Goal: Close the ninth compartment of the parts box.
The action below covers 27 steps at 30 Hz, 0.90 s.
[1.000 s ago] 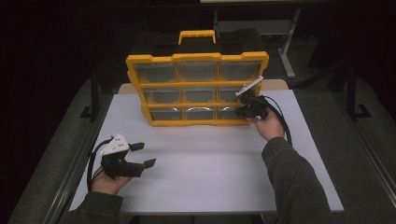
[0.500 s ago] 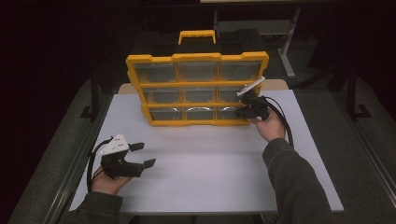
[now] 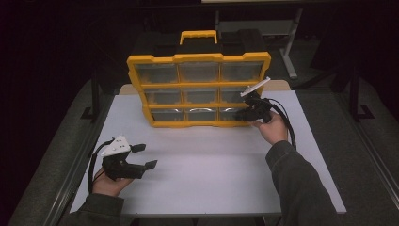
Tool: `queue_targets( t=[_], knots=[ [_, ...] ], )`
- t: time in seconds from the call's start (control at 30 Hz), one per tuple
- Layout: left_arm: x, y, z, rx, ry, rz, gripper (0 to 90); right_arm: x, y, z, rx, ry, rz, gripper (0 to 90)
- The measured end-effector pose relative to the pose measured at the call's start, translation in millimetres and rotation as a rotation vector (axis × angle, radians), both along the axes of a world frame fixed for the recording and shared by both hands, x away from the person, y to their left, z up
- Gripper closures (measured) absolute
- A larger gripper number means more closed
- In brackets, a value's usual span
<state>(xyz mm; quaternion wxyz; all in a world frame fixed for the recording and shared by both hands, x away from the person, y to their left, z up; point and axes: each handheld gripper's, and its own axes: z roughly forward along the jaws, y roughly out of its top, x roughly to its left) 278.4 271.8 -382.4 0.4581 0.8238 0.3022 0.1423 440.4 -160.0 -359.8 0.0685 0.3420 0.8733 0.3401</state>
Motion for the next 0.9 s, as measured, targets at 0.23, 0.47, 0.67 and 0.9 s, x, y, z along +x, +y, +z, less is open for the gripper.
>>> queue_targets(
  t=[0.23,0.47,0.67,0.9],
  knots=[
    [0.2,0.7,-1.1,-0.002,0.003,0.003,23.9,-3.4,-4.1,-2.9,0.040,0.013,0.000,64.1],
    [2.3,1.1,-3.0,-0.007,0.007,0.008,23.9,-8.1,-9.1,-3.9,0.073,0.034,-0.023,57.4],
    [2.3,1.6,-3.6,-0.004,0.013,0.008,23.8,-14.2,-10.6,-1.2,0.084,0.036,-0.025,53.7],
    [2.4,2.3,-3.7,-0.001,0.012,0.009,23.7,-20.1,-14.0,-0.1,0.097,0.025,-0.014,47.7]
  ],
)
